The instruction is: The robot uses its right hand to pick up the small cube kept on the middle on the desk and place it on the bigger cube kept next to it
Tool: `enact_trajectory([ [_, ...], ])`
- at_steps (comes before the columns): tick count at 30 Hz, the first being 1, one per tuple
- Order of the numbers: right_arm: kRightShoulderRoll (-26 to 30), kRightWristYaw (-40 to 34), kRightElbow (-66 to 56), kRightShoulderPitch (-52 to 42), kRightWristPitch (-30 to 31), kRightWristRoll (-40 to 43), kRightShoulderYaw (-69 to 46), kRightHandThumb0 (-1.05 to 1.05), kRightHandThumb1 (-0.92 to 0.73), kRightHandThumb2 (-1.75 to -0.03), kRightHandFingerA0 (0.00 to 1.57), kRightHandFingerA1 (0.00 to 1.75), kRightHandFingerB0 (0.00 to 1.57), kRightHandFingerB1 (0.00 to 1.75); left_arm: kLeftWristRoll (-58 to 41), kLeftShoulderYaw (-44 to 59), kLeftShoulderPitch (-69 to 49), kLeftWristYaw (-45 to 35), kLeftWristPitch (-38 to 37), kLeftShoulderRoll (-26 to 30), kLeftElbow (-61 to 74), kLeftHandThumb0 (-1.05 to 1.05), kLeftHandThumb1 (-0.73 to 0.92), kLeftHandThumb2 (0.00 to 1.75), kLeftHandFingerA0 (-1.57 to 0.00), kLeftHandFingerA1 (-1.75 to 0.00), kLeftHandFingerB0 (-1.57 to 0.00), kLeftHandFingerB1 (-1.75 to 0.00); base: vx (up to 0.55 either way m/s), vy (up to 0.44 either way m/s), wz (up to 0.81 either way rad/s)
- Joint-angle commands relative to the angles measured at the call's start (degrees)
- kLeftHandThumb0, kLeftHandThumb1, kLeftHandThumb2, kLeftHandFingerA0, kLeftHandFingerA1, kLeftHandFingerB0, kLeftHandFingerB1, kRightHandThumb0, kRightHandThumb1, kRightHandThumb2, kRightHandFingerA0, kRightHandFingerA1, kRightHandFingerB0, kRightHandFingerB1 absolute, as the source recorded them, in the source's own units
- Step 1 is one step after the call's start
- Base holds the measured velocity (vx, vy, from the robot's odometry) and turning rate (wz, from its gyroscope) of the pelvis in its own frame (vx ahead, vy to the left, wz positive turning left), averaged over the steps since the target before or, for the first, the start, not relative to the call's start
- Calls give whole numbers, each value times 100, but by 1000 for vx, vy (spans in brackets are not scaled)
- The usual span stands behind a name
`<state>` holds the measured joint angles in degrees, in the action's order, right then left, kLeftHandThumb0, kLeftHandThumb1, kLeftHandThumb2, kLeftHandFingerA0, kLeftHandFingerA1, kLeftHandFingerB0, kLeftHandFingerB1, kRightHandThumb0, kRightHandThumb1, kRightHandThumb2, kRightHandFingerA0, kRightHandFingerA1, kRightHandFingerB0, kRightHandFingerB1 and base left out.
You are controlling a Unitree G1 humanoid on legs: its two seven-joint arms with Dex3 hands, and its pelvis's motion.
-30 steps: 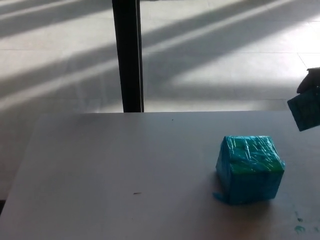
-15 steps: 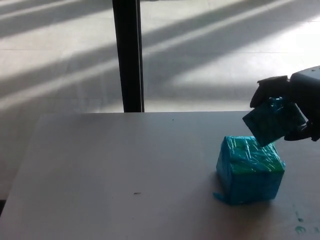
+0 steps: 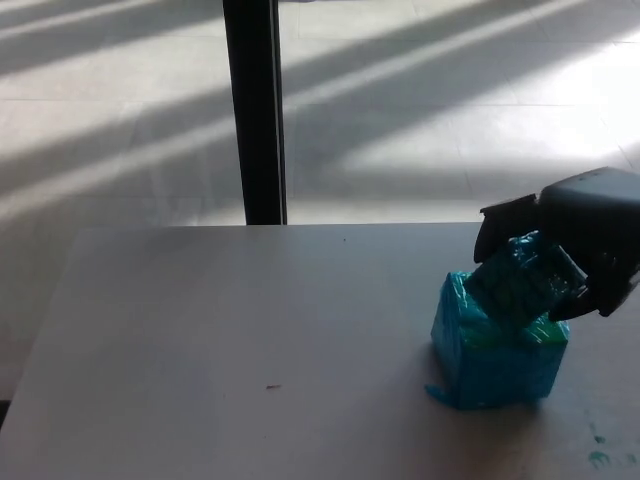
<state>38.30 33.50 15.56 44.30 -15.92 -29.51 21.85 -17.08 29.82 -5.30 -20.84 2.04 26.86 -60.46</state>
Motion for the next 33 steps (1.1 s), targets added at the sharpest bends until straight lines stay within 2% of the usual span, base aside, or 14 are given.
enact_trajectory([
  [1, 19, -148, 131, -109, -171, -363, 129, -24, -67, -71, 80, 167, 75, 128, 16, -52, -50, -26, -37, 122, 47, -68, 68, 61, -47, -52, -45, -39, 0, 0, 0],
  [10, -226, -542, 737, -46, -330, -515, 214, -25, -65, -73, 78, 170, 75, 128, 2, -86, -49, -29, 40, 127, 120, -66, 69, 61, -46, -53, -44, -40, 0, 0, 0],
  [12, -285, -549, 842, 33, -278, -575, 266, -23, -61, -72, 90, 166, 78, 122, -5, -85, -15, -66, -7, 134, 35, -67, 69, 61, -45, -54, -42, -39, 0, 0, 0],
  [13, -356, -529, 886, 65, -170, -546, 260, -26, -66, -72, 77, 164, 77, 106, 36, -120, 27, -7, 6, 149, -33, -67, 69, 61, -46, -50, -42, -38, 0, 0, 0],
  [14, -392, -574, 877, 65, -81, -587, 262, -27, -68, -67, 76, 160, 74, 113, 26, -121, 6, -31, -4, 147, -3, -67, 69, 61, -46, -53, -44, -39, 0, 0, 0],
  [15, -405, -547, 798, 54, 5, -600, 250, -33, -72, -64, 75, 134, 54, 54, 1, -112, -3, -56, -8, 144, 9, -67, 69, 61, -45, -54, -43, -39, 0, 0, 0],
  [16, -416, -488, 754, 55, 89, -607, 248, -38, -71, -61, 68, 107, 36, 38, -13, -108, -3, -70, -6, 145, 6, -67, 69, 62, -45, -54, -42, -38, 0, 0, 0],
  [17, -431, -348, 700, 64, 261, -630, 260, -45, -71, -63, 41, 68, 21, 31, 3, -123, 12, -63, -17, 151, -29, -68, 69, 62, -46, -53, -43, -38, 0, 0, 0],
  [18, -438, -238, 640, 65, 408, -660, 270, -45, -71, -63, 41, 68, 21, 31, 34, -146, 28, -40, -45, 159, -71, -68, 69, 62, -46, -53, -43, -38, 0, 0, 0],
  [20, -391, -198, 521, 53, 442, -731, 287, -57, -63, -61, 5, 39, 5, 24, 9, -125, 69, -40, -49, 159, -155, -67, 68, 61, -46, -52, -44, -38, 0, 0, 0],
  [21, -340, -206, 426, 51, 452, -849, 323, -76, -44, -80, 0, 13, 0, 16, 6, -120, 96, -33, -73, 161, -216, -68, 68, 61, -47, -53, -45, -38, 0, 0, 0],
  [22, -277, -187, 342, 63, 439, -962, 363, -91, -51, -84, 0, 8, 0, 6, 21, -137, 89, -60, -108, 168, -222, -68, 69, 61, -45, -53, -43, -39, 0, 0, 0],
  [23, -203, -135, 223, 73, 454, -1086, 401, -84, -46, -76, 0, 0, 0, 3, 19, -144, 71, -90, -114, 172, -188, -67, 69, 61, -46, -54, -44, -39, 0, 0, 0],
  [33, -41, 79, -151, -7, 589, -1048, 253, -88, -50, -90, 0, 16, 0, 0, -57, -88, -50, -115, -27, 137, 7, -66, 70, 61, -42, -54, -41, -39, 0, 0, 0],
])
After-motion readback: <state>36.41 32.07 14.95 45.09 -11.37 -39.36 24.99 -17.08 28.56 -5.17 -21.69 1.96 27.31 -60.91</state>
